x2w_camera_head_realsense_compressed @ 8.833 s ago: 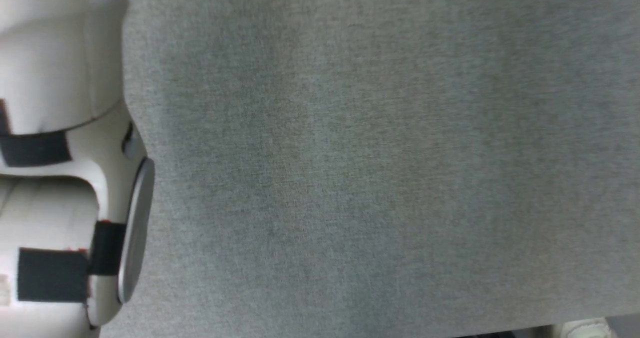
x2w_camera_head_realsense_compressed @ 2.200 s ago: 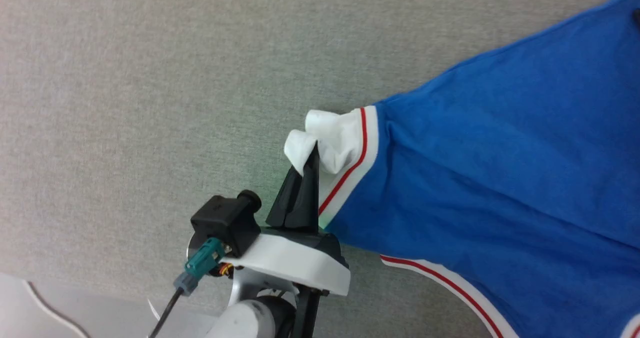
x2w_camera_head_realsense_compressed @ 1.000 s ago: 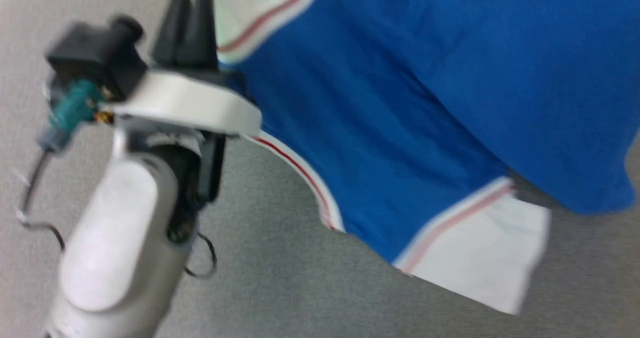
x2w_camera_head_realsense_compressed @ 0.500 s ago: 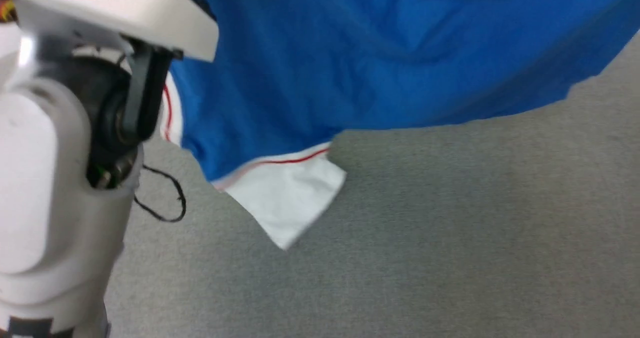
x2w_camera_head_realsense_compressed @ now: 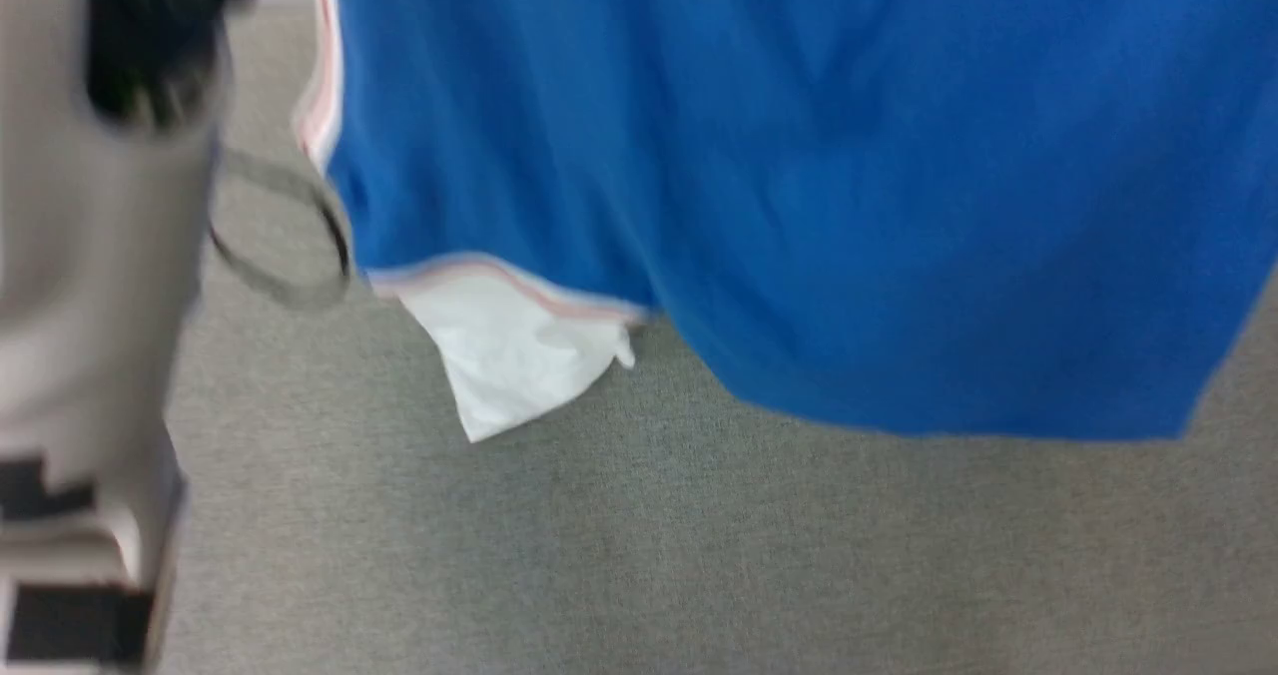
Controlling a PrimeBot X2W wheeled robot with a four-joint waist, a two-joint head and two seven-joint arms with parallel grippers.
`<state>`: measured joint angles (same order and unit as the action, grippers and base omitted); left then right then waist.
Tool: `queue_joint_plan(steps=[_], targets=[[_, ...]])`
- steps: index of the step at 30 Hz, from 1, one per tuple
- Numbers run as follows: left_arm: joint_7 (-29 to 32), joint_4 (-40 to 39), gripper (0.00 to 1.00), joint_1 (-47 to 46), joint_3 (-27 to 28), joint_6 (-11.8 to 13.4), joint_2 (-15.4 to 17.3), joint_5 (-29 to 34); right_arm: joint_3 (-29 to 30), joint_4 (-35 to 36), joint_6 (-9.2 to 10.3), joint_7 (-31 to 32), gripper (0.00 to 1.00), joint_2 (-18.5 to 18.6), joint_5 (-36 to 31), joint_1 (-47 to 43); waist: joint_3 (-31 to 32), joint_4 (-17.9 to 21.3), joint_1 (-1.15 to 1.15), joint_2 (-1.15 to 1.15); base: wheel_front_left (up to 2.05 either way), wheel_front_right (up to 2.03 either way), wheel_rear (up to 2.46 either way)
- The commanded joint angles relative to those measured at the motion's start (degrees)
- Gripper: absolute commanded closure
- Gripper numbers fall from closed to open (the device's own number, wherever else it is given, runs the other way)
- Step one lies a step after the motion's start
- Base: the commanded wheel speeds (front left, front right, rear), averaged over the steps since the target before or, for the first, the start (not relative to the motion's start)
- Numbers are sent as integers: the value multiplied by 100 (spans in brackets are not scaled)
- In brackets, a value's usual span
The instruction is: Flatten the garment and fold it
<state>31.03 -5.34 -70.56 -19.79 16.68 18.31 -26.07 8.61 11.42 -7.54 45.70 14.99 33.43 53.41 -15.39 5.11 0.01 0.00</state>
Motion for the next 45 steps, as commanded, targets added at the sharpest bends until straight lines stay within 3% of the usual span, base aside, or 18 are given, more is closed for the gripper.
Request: queue_joint_plan(steps=[1,5,11,15,20,26,29,34,40,45], targets=[[-42,139,100,-340,-47,-20,-13,163,-62,-156,5,-67,100,81,-75,261,-749,87,-1,0,0,0,0],[-350,981,100,-1580,-193,-100,-201,574,-345,-853,5,-556,100,218,-352,1245,-1427,155,-1,0,0,0,0],[-1522,2036,100,-3177,-191,-64,-689,967,-625,-2080,5,-1738,100,366,-779,2780,-2189,187,-1,0,0,0,0],[-2409,2537,100,-3839,-248,-136,-765,1227,-963,-2597,5,-2430,100,613,-904,3395,-2644,167,-1,0,0,0,0],[-3318,2947,100,-4012,-277,-196,-749,1357,-1489,-3038,5,-3275,100,1076,-898,3636,-3172,73,-1,0,0,0,0],[-4183,3002,100,-3367,-297,-349,-715,1215,-2186,-3434,5,-4332,100,1451,-577,3377,-3439,3,-1,0,0,0,0],[-4351,2792,100,-2904,-341,-413,-664,1151,-2522,-3458,5,-4686,100,1641,-272,3116,-3364,-31,-1,0,0,0,0],[-4416,1948,100,-1785,-372,-311,-552,1009,-2870,-3108,5,-5076,100,2085,407,2331,-2975,-112,-1,0,0,0,0],[-4057,397,100,155,-547,91,-97,1061,-2847,-2166,5,-5409,100,2713,937,819,-2403,-139,-1,0,0,0,0],[-3678,-863,100,2020,-721,602,306,1134,-2503,-1531,5,-5477,100,2945,1098,-606,-1978,-98,-1,0,0,0,0]])
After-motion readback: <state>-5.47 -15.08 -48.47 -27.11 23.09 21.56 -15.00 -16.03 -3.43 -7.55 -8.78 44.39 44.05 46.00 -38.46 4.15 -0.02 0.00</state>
